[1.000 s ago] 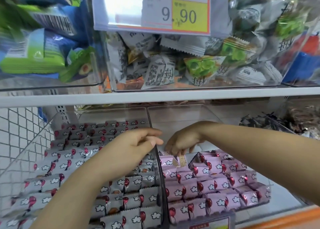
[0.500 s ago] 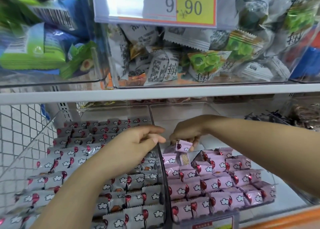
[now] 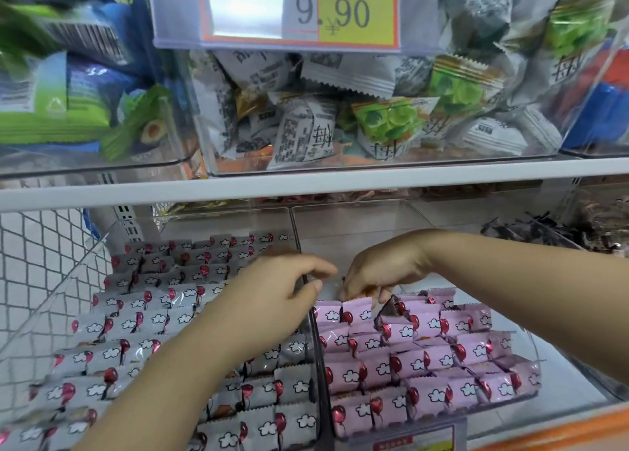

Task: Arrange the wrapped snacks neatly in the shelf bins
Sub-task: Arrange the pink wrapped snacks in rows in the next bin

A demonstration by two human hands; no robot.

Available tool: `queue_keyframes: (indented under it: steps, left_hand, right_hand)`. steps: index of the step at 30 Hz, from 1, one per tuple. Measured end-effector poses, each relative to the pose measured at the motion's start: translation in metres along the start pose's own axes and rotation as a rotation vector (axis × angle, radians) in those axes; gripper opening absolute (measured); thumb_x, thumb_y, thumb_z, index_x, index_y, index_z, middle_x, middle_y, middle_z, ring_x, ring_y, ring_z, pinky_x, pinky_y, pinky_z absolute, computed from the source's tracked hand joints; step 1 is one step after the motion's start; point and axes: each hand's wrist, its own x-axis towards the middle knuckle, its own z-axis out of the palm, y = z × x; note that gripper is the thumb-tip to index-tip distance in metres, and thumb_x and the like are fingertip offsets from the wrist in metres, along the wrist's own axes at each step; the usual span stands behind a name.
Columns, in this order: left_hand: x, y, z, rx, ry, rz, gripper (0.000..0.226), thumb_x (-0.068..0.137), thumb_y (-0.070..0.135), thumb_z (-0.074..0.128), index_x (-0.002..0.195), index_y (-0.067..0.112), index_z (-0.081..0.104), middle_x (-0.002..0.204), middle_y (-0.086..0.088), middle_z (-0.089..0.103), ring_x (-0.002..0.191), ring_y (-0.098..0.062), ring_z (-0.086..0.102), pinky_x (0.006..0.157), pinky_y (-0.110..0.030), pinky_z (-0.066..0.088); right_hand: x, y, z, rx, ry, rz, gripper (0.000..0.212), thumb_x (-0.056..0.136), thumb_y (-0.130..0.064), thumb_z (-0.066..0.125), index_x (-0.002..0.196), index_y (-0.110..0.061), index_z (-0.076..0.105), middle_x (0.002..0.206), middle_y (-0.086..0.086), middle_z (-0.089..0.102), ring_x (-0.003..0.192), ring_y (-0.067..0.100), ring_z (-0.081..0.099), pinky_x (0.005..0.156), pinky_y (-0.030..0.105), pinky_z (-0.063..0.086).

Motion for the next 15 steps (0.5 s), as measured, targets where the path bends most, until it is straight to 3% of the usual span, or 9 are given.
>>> queue_keyframes:
  steps: [2, 4, 6, 7, 9, 12, 15]
  left_hand:
    - [0.005, 0.006, -0.002, 0.122, -0.025, 0.064, 0.024, 0.094, 0.039, 0.046, 0.112, 0.047, 0.058, 0.1, 0.033, 0.058, 0.082, 0.019, 0.051, 0.079, -0.013, 0.045]
    - [0.016, 0.01, -0.002, 0.17, -0.092, 0.084, 0.022, 0.089, 0.049, 0.049, 0.107, 0.046, 0.061, 0.107, 0.028, 0.062, 0.095, 0.007, 0.056, 0.088, -0.028, 0.048]
    - [0.028, 0.013, 0.0, 0.195, -0.175, 0.092, 0.021, 0.086, 0.051, 0.053, 0.103, 0.044, 0.064, 0.101, 0.026, 0.064, 0.09, 0.007, 0.056, 0.083, -0.022, 0.048]
    - [0.032, 0.014, 0.002, 0.208, -0.21, 0.098, 0.02, 0.086, 0.05, 0.055, 0.101, 0.042, 0.065, 0.096, 0.028, 0.064, 0.085, 0.011, 0.055, 0.076, -0.011, 0.044]
    - [0.039, 0.014, 0.005, 0.222, -0.268, 0.107, 0.016, 0.086, 0.045, 0.058, 0.095, 0.037, 0.068, 0.081, 0.032, 0.061, 0.072, 0.019, 0.05, 0.058, 0.0, 0.033]
    - [0.044, 0.008, 0.008, 0.186, -0.307, 0.08, 0.014, 0.085, 0.046, 0.059, 0.091, 0.036, 0.069, 0.081, 0.034, 0.06, 0.071, 0.022, 0.05, 0.055, 0.0, 0.034]
    - [0.044, 0.008, 0.007, 0.144, -0.346, 0.039, 0.013, 0.087, 0.044, 0.059, 0.087, 0.035, 0.068, 0.065, 0.039, 0.055, 0.062, 0.024, 0.049, 0.053, 0.0, 0.033]
  right_hand:
    - [-0.003, 0.005, -0.002, -0.028, 0.008, -0.05, 0.02, 0.095, -0.015, 0.046, 0.102, -0.013, 0.065, 0.086, 0.001, 0.062, 0.068, 0.005, 0.053, 0.064, 0.021, 0.033]
    - [-0.005, 0.01, -0.004, -0.023, 0.0, -0.077, 0.025, 0.094, -0.01, 0.047, 0.081, -0.02, 0.065, 0.072, -0.007, 0.064, 0.071, 0.005, 0.057, 0.061, 0.021, 0.03]
    - [-0.005, 0.013, -0.008, -0.017, -0.03, -0.091, 0.029, 0.093, -0.009, 0.049, 0.069, -0.023, 0.056, 0.062, -0.012, 0.063, 0.072, 0.003, 0.059, 0.061, 0.021, 0.03]
    - [-0.005, 0.014, -0.009, -0.02, -0.045, -0.095, 0.026, 0.093, -0.009, 0.051, 0.071, -0.023, 0.056, 0.065, -0.01, 0.064, 0.073, 0.003, 0.06, 0.063, 0.021, 0.032]
    - [-0.005, 0.015, -0.014, -0.019, -0.054, -0.096, 0.021, 0.093, -0.008, 0.052, 0.08, -0.024, 0.059, 0.08, -0.004, 0.066, 0.078, 0.006, 0.06, 0.069, 0.021, 0.037]
    - [-0.002, 0.017, -0.024, -0.08, -0.01, -0.047, 0.025, 0.091, -0.005, 0.051, 0.102, -0.024, 0.061, 0.114, 0.016, 0.063, 0.089, 0.018, 0.052, 0.071, 0.024, 0.043]
    - [0.006, 0.017, -0.028, -0.155, -0.063, 0.075, 0.039, 0.096, -0.012, 0.045, 0.133, -0.021, 0.048, 0.136, 0.028, 0.046, 0.094, 0.024, 0.047, 0.071, 0.027, 0.044]
